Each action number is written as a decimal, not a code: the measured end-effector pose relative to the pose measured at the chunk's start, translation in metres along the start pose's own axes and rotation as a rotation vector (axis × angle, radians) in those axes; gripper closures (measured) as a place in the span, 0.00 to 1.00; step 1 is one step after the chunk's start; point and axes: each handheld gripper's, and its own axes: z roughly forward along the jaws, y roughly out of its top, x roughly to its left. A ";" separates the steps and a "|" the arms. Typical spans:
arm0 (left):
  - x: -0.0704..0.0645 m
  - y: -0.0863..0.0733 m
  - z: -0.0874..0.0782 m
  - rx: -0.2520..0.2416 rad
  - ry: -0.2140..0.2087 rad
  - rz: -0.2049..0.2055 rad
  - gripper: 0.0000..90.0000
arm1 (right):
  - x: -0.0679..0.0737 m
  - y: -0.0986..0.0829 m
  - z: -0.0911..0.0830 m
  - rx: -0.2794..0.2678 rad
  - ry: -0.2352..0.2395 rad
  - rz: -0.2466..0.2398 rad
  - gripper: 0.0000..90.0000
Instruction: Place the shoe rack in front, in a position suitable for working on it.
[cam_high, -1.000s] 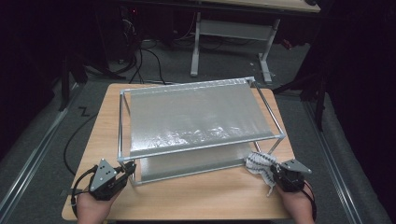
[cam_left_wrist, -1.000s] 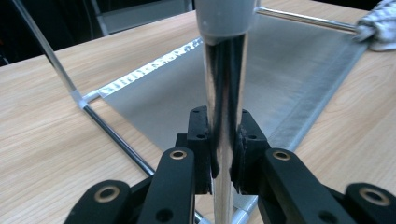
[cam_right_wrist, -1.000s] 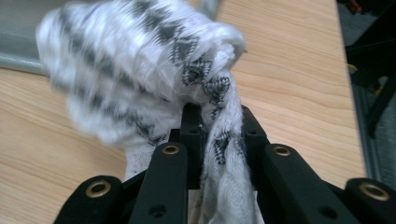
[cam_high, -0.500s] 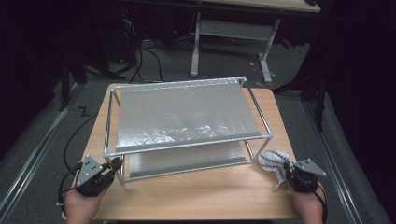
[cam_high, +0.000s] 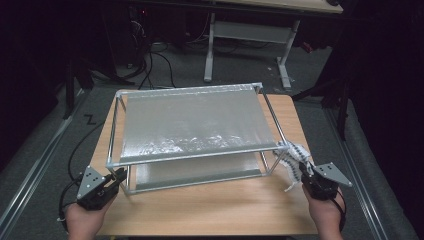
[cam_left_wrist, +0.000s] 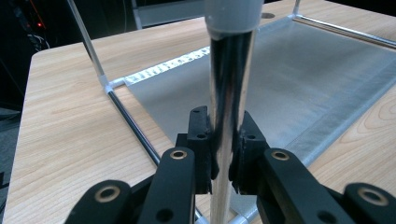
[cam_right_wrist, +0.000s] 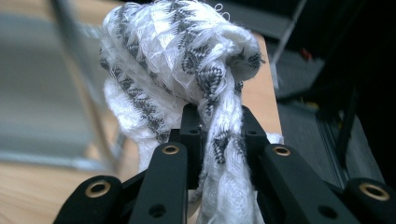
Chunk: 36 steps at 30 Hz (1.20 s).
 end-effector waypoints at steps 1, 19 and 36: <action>0.000 0.000 0.000 -0.001 0.000 0.000 0.89 | 0.003 0.005 -0.004 -0.024 0.008 -0.003 0.86; -0.001 0.001 0.003 0.006 0.015 -0.027 0.89 | 0.024 0.009 -0.018 -0.061 0.062 -0.076 0.86; -0.002 0.001 0.004 0.001 0.001 -0.018 0.88 | 0.052 -0.031 0.026 0.165 0.148 -0.158 0.86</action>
